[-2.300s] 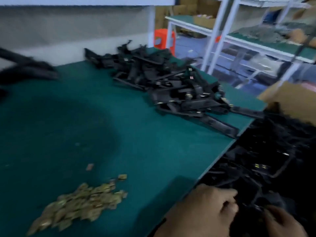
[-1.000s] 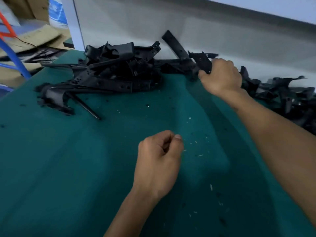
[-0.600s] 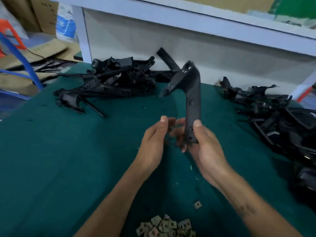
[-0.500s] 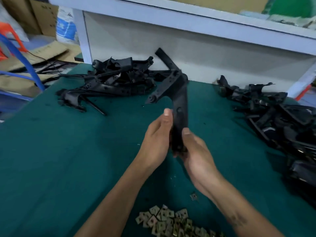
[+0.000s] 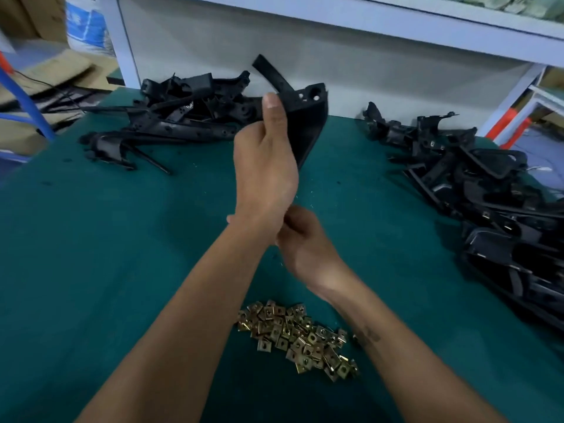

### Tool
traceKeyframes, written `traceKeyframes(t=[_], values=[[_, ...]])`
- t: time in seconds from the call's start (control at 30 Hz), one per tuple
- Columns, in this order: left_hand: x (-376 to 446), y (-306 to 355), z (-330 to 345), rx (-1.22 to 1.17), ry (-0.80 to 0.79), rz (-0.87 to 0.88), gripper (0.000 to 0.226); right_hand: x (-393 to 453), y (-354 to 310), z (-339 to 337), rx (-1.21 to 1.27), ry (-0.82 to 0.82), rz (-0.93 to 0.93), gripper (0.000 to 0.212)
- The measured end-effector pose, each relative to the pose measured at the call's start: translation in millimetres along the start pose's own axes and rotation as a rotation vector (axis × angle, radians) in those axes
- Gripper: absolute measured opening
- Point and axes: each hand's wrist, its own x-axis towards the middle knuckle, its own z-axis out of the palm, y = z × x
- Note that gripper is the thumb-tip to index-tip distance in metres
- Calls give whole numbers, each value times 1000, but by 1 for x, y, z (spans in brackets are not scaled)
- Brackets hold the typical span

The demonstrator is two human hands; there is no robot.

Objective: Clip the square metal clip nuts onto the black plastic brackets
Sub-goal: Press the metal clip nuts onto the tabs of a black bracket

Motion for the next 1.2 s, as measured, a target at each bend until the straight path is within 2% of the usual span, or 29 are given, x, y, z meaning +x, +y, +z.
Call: traceKeyframes(t=[0.07,0.17,0.23,0.3,0.47,0.6,0.7,0.73,0.83,0.97,1.1,1.2], values=[[0,-11,-5,264,-27,108,59,-11,0,-18,19,6,21,22],[-2,-38,-18,762,-51,223,63,-39,14,-53,-59,193,-8,19],[-8,-56,-29,906,-118,325,62,-64,28,-75,-236,305,-44,23],[-14,-74,-35,979,-201,393,58,-90,36,-91,-288,323,-37,27],[-25,-102,-37,1090,-325,475,54,-144,44,-108,-396,242,24,21],[-22,-109,-37,1132,-341,501,58,-163,47,-103,-547,200,22,30],[-16,-112,-39,1129,-335,489,57,-146,46,-96,-466,252,43,15],[-14,-112,-39,1122,-345,492,56,-136,45,-94,-446,249,52,17],[-12,-114,-39,1103,-386,511,57,-103,45,-81,-475,186,45,19],[-13,-113,-39,1090,-392,561,55,-78,48,-60,-525,118,5,8],[-14,-111,-37,1074,-400,579,52,-77,53,-63,-550,89,-9,16],[-13,-113,-36,1079,-401,582,53,-74,54,-68,-479,98,-26,20]])
